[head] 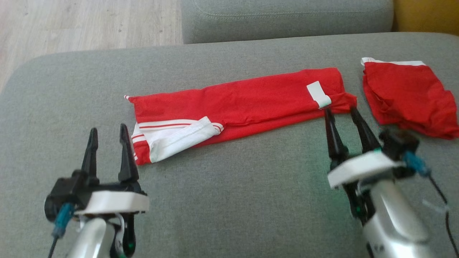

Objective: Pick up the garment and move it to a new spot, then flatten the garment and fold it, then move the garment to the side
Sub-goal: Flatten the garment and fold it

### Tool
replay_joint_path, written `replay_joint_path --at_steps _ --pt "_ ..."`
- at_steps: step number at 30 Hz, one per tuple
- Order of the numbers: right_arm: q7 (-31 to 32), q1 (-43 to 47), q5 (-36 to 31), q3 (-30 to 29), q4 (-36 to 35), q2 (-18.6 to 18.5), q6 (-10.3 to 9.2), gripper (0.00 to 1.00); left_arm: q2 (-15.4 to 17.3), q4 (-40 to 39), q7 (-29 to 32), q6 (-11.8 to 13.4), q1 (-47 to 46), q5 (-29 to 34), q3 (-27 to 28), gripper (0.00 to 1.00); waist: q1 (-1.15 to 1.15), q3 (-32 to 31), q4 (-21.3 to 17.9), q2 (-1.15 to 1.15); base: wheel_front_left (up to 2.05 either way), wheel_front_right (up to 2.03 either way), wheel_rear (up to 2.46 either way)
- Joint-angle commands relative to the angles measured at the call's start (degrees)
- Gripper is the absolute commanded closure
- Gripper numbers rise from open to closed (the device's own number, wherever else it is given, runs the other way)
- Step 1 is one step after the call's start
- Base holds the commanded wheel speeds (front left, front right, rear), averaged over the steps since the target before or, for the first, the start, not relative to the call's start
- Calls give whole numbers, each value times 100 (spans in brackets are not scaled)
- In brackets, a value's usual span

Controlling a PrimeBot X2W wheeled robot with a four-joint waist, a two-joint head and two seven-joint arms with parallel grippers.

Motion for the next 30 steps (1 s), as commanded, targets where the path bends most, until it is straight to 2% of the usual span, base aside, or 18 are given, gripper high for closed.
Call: replay_joint_path --at_steps 1,7,14,17,22,26,30 --pt "-61 -45 -112 -63 -290 68 -5 0 -17 -204 -27 -69 -163 121 364 0 1 8 13 0 0 0 0" --pt "-60 183 -459 -346 -564 202 -5 0 -376 -69 -28 -549 -103 635 715 0 1 143 82 0 0 0 0" --pt "210 -377 -828 -840 -515 213 -5 0 -653 24 -28 -960 -393 1027 977 0 1 522 237 0 0 0 0" --pt "358 -715 -1269 -1186 -333 213 -5 0 -741 71 -28 -1106 -491 1141 1032 0 1 686 331 0 0 0 0" --pt "666 -1216 -1845 -2079 158 214 -5 0 -851 156 -28 -1298 -641 1277 1116 0 1 914 509 0 0 0 0" --pt "980 -1490 -2085 -2653 727 214 -5 0 -914 207 -28 -1401 -727 1358 1168 0 1 1016 634 0 0 0 0" --pt "1200 -1671 -2189 -2938 1310 214 -5 0 -957 223 -28 -1465 -755 1420 1223 0 1 1071 679 0 0 0 0"
